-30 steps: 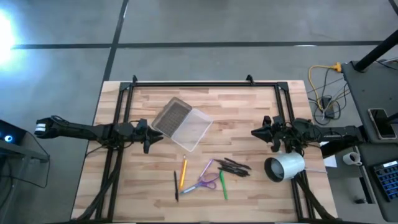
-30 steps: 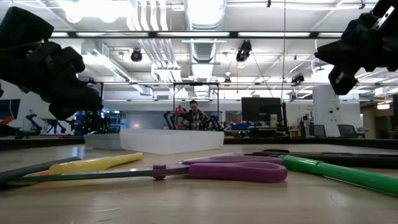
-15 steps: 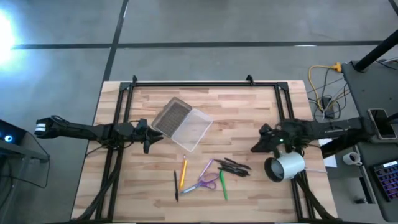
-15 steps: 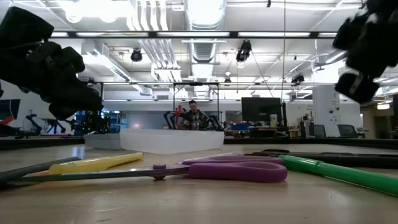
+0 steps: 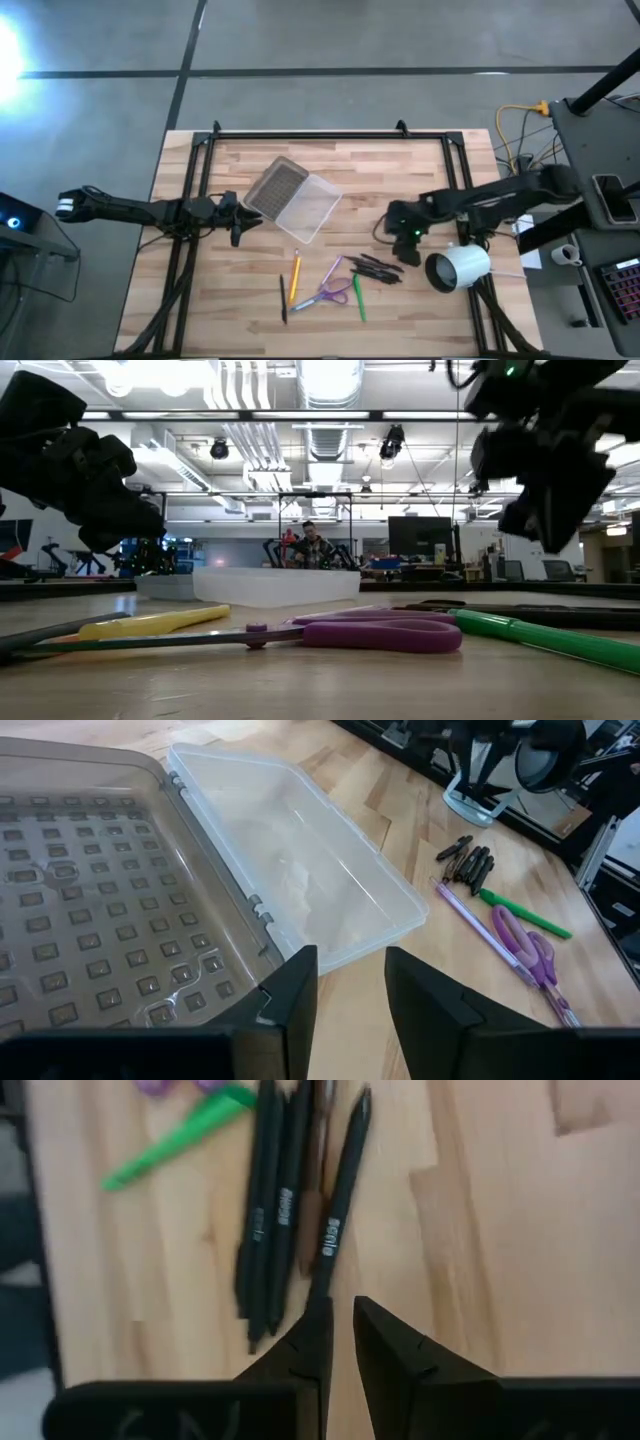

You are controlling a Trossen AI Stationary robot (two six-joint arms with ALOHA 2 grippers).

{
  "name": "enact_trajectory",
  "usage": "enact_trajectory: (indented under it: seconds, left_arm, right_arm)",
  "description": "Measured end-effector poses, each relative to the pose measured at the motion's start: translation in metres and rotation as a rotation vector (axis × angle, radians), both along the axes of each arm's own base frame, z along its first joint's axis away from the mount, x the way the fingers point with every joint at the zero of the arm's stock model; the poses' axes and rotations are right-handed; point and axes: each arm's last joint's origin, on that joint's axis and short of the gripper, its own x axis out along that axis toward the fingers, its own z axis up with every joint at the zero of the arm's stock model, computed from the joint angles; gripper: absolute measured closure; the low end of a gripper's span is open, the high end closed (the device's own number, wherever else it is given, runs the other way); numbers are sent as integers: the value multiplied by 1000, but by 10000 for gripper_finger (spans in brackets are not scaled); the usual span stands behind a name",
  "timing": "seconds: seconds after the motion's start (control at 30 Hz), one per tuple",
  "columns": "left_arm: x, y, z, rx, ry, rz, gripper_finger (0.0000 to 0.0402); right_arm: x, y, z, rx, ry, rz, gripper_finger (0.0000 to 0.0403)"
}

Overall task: Pick & place school supplies into a supply box
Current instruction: Put the black pen into the black supply box

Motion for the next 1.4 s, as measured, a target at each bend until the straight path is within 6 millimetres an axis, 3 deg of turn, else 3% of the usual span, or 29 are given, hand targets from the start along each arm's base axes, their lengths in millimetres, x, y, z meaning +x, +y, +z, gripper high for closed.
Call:
enact_trajectory:
  seconds: [0.13,0.27,0.47,0.67,0.87,1.0,1.4]
  left_arm:
    - [0,0,0,0,0,1,297]
    - [0,0,0,0,0,0,297]
    - [0,0,0,0,0,0,297]
    - [0,0,0,0,1,0,297]
    - [0,0,0,0,0,0,297]
    - [0,0,0,0,0,1,297]
    - [0,0,0,0,0,0,297]
  right_arm:
    - [11,-6,-21,17,126,-59,356]
    - [26,-4,-28,51,183,-102,312]
    - [54,14,-16,-103,101,-27,248]
    - [77,30,-17,-211,102,-114,251]
    - [80,37,-23,-275,121,-176,286]
    - [70,42,-28,-309,185,-185,297]
    - [63,44,-32,-349,279,-314,265]
